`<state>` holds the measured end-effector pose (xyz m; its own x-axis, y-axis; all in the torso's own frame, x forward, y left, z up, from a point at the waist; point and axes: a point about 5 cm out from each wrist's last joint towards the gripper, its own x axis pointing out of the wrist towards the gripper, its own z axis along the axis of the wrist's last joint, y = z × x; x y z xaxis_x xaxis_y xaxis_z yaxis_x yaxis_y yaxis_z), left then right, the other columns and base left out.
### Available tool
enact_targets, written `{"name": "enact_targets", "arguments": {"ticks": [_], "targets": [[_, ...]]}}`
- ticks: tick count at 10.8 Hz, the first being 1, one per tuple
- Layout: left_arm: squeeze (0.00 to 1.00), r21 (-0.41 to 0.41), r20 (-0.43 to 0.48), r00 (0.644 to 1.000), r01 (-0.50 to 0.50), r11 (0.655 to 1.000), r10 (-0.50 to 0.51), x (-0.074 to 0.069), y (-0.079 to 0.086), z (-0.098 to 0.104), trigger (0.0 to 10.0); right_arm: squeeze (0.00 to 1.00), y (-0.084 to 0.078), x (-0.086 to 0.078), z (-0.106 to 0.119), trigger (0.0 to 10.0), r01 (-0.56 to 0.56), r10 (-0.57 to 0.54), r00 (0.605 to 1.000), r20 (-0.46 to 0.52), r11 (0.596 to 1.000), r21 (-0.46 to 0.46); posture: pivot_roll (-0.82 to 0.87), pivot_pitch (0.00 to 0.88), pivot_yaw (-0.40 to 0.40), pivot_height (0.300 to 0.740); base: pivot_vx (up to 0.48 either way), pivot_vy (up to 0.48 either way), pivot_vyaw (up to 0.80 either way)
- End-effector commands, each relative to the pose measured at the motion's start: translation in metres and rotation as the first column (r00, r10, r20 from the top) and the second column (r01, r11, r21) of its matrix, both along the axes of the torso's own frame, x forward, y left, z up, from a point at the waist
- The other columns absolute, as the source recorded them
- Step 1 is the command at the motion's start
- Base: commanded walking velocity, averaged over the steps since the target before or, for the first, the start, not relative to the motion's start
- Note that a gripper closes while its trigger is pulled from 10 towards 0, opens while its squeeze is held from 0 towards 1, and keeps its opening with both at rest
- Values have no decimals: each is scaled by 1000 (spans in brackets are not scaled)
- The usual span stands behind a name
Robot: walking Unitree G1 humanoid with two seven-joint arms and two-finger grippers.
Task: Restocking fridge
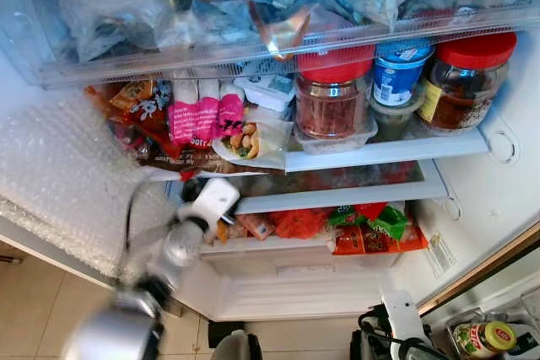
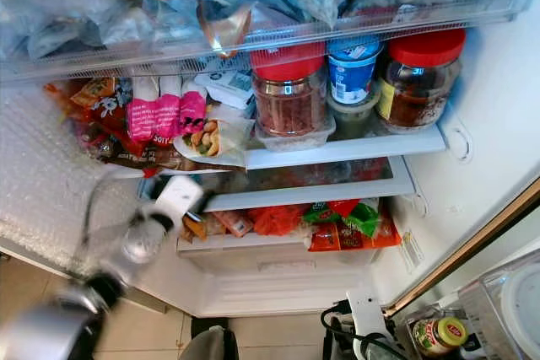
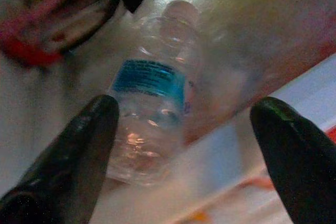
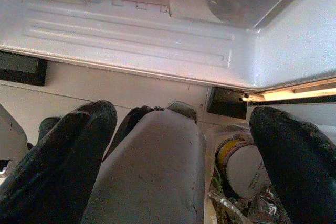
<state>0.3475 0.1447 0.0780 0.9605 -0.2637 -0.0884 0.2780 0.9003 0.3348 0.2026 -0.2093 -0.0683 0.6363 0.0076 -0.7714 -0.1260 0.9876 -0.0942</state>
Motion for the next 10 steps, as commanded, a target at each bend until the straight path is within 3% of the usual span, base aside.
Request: {"name": "enact_targets", "arguments": {"ticks": [1,3,5,8,9,10], "targets": [[0,-115,-59,998,-16,993,9,-7,8,-9,10000,0,-7,-49,-24,10000,36,-38,978,-203,999,-15,-108,151,131,644,0,0,0],[0,-213,-84,996,11,977,-30,-15,5,-17,10000,0,-7,-47,-24,10000,33,-35,979,-201,999,-16,-102,139,132,644,0,0,0],[0,-251,-66,996,39,967,-57,-19,6,-16,10000,0,-6,-46,-23,10000,27,-30,980,-198,999,-18,-95,123,133,644,0,0,0],[0,-163,-21,987,156,974,-161,-17,1,-8,10000,0,-6,-46,-23,10000,27,-30,980,-196,999,-19,-95,106,138,644,0,0,0],[0,-115,-19,972,229,967,-233,-10,-3,2,10000,0,-6,-46,-23,10000,30,-34,980,-195,999,-21,-97,108,138,644,0,0,0],[0,-95,-25,969,242,966,-245,-9,-2,5,10000,0,-7,-46,-23,10000,31,-34,980,-195,999,-21,-97,109,137,644,0,0,0]]}}
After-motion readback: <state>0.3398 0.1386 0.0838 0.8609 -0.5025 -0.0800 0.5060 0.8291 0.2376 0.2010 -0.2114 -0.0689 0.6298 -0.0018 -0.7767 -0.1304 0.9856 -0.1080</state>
